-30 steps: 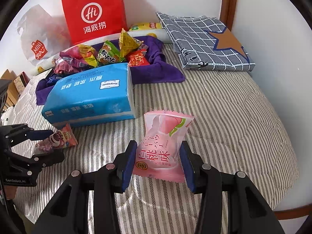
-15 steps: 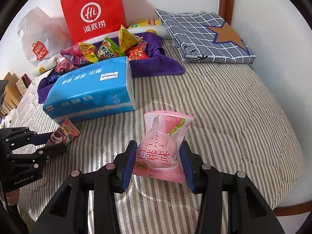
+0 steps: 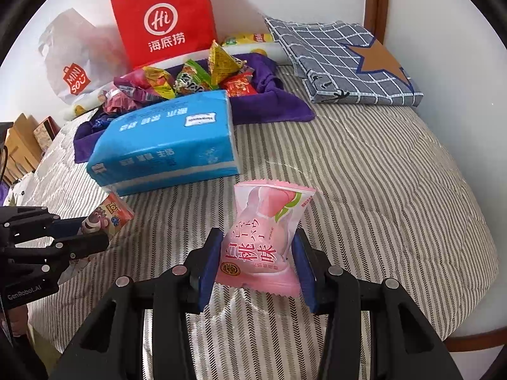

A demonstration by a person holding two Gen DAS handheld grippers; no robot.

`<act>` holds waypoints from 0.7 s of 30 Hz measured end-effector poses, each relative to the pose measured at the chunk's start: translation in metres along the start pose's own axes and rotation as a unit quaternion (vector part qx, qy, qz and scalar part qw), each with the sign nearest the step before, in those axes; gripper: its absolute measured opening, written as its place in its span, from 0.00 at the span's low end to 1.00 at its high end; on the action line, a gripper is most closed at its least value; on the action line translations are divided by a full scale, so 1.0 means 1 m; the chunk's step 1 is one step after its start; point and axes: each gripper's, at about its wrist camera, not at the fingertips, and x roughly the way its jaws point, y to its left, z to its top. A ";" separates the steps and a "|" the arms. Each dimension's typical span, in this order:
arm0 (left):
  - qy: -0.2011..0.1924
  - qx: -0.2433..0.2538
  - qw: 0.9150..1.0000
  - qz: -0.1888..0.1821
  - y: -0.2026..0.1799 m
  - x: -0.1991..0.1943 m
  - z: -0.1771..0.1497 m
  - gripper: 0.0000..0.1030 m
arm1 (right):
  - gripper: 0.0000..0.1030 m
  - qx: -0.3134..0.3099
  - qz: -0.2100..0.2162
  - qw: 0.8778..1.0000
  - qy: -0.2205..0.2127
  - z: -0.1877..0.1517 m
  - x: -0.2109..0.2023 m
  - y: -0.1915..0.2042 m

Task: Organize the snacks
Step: 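Carry the peach packet with the right tool while the left tool carries the bear stick to the towel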

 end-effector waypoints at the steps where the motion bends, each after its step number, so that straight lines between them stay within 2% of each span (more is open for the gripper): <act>1: -0.004 -0.001 1.000 -0.001 -0.001 -0.003 0.001 0.21 | 0.43 -0.002 0.001 1.000 -0.002 0.001 -0.002 0.001; 12: -0.029 -0.017 0.999 -0.014 -0.007 -0.026 0.020 0.21 | 0.43 -0.025 0.011 0.999 -0.025 0.023 -0.027 0.009; 21: -0.051 -0.046 0.998 -0.014 0.006 -0.042 0.044 0.21 | 0.43 -0.047 0.028 0.997 -0.049 0.065 -0.037 0.019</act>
